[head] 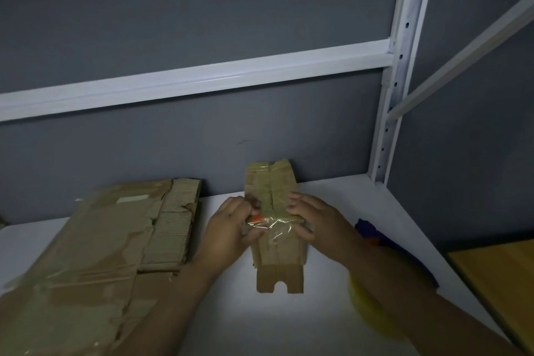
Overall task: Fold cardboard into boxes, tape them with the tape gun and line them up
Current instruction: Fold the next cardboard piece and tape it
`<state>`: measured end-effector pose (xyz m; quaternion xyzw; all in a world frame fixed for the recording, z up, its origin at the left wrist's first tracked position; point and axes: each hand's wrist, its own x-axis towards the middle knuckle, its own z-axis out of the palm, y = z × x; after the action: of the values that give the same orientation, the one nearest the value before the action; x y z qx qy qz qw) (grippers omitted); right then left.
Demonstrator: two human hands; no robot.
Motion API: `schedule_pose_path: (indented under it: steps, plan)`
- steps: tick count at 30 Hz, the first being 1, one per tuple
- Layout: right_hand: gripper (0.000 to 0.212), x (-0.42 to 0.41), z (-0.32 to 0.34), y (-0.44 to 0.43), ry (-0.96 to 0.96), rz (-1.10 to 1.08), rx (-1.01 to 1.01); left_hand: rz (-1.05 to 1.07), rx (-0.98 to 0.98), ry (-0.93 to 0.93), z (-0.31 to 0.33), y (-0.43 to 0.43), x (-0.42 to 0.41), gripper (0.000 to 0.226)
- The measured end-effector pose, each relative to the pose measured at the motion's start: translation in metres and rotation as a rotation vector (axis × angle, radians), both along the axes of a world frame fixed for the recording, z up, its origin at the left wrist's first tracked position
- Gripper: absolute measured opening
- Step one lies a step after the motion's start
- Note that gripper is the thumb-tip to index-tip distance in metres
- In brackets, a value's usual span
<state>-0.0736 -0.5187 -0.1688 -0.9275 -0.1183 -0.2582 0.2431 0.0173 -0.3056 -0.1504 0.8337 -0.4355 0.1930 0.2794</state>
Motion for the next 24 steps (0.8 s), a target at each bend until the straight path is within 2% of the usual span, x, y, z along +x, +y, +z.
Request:
schedule_pose_path:
  steps: [4,5,7,9,14,17,21,24]
  plan:
    - [0.043,-0.007,0.01,-0.01,0.161,0.08,0.075,-0.064,0.101,0.114,0.004,0.006,0.001,0.077]
    - [0.04,-0.008,0.014,-0.01,0.194,0.09,0.1,-0.08,0.116,0.138,0.007,0.008,0.001,0.081]
    - [0.028,-0.005,0.02,-0.004,0.175,0.047,0.135,-0.075,0.083,0.145,0.011,0.006,-0.001,0.07]
    - [0.024,0.003,0.022,0.008,0.096,-0.047,0.124,-0.017,0.039,0.12,0.014,-0.001,-0.003,0.057]
    - [0.044,0.015,-0.002,0.027,-0.096,-0.22,0.013,0.065,0.027,0.035,0.001,-0.015,-0.001,0.044]
    - [0.041,0.01,-0.008,0.025,-0.146,-0.196,-0.006,0.056,0.029,0.05,-0.001,-0.012,-0.001,0.034]
    - [0.04,0.0,-0.004,0.009,0.01,-0.04,0.032,-0.081,-0.01,0.091,0.003,-0.001,0.003,0.025]
    - [0.036,-0.006,-0.003,-0.003,0.096,0.021,0.081,-0.134,-0.065,0.161,-0.003,0.007,0.005,0.035]
